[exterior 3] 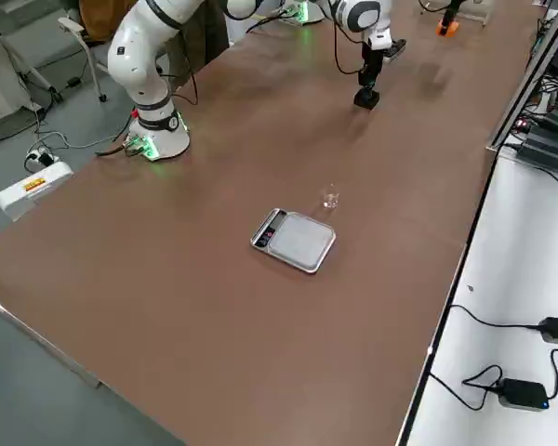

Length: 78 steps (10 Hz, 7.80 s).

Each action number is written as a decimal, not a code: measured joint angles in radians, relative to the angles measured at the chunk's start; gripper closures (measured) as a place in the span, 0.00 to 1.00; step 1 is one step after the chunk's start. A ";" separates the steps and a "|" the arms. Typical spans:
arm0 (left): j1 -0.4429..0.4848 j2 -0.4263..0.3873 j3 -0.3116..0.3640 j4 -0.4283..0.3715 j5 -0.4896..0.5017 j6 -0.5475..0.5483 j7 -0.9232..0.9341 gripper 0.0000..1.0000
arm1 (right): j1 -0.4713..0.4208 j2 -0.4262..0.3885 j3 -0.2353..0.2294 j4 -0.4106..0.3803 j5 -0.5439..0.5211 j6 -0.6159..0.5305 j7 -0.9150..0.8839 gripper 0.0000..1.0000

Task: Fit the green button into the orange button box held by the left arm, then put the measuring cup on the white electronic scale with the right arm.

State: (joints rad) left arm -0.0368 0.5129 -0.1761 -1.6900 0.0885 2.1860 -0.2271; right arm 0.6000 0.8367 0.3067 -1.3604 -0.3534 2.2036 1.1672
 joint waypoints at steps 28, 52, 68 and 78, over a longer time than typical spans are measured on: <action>-0.327 0.071 -0.059 0.239 -0.040 -0.152 -0.381 0.14 | -0.454 -0.525 0.091 -0.209 0.120 -0.262 -0.347 0.00; -0.604 0.268 -0.037 0.309 0.085 -0.045 -0.651 0.14 | -0.583 -0.848 -0.338 -0.124 0.334 -0.698 -1.170 0.00; -0.584 0.224 -0.037 0.225 0.085 0.027 -0.674 0.14 | -0.532 -0.657 -0.328 -0.270 0.365 -0.390 -1.083 0.00; -0.587 0.224 -0.038 0.225 0.072 0.028 -0.705 0.14 | -0.510 -0.418 -0.327 -0.562 0.366 0.144 -1.010 0.02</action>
State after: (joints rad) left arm -0.6240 0.7367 -0.2145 -1.4652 0.1605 2.2140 -0.9325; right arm 0.0896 0.4185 -0.0204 -1.9223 0.0130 2.3481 0.1572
